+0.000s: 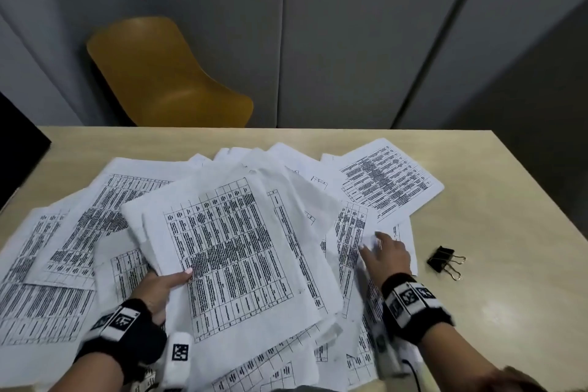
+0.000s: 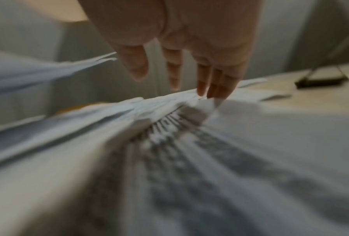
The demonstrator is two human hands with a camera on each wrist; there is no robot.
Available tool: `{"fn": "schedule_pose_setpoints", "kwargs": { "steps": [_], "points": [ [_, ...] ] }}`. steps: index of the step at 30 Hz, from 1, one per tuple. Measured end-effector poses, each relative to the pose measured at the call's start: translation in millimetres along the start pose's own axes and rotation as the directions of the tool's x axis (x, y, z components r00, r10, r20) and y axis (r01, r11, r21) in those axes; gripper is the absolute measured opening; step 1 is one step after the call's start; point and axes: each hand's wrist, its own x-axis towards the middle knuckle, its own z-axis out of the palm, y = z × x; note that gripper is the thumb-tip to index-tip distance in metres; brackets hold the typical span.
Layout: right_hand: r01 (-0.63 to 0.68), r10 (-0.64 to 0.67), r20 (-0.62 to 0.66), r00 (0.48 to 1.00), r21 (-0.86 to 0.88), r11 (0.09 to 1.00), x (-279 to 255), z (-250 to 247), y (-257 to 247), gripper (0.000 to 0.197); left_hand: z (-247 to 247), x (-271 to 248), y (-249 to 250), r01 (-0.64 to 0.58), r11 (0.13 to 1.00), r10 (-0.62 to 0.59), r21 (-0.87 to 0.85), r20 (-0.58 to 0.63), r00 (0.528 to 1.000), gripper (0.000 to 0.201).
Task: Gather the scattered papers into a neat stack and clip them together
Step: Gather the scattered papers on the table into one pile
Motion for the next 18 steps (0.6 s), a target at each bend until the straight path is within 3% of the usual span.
{"fn": "schedule_pose_setpoints", "kwargs": {
  "steps": [2, 5, 8, 10, 13, 15, 18],
  "points": [
    [-0.097, 0.096, 0.042, 0.995, 0.035, 0.995, 4.3, 3.9, -10.1, 0.063, 1.1, -1.7, 0.4, -0.003, 1.0, 0.003, 0.006, 0.001, 1.0, 0.054],
    [-0.102, 0.074, 0.155, 0.985, 0.179, 0.979, 1.3, 12.9, -24.2, 0.073, 1.8, -1.9, -0.8, -0.015, 1.0, 0.015, 0.005, -0.006, 1.0, 0.055],
    [-0.194, 0.149, 0.143, 0.978, 0.389, 0.901, -6.6, 19.3, -29.1, 0.087, 1.7, 0.0, -2.9, -0.018, 1.0, 0.018, 0.018, -0.009, 1.0, 0.06],
    [-0.233, 0.169, 0.2, 0.965, 0.362, 0.902, -11.0, 25.4, -30.2, 0.079, 2.1, 0.0, -3.7, -0.016, 0.999, 0.017, 0.035, -0.01, 1.0, 0.054],
    [-0.246, 0.138, 0.321, 0.937, 0.326, 0.913, -23.0, 34.7, -35.4, 0.034, 3.3, -0.8, -2.9, -0.008, 0.998, 0.008, 0.056, -0.01, 1.0, 0.05],
    [-0.253, 0.144, 0.298, 0.944, 0.37, 0.894, -27.5, 37.7, -34.4, 0.026, 4.4, -3.2, -1.5, -0.009, 0.998, 0.009, 0.067, -0.003, 1.0, 0.052],
    [-0.238, 0.192, 0.149, 0.97, 0.423, 0.874, -23.9, 25.6, -28.8, 0.029, 6.5, -9.8, 1.8, -0.019, 0.996, 0.017, 0.091, 0.023, 1.0, 0.055]
  ]
}}
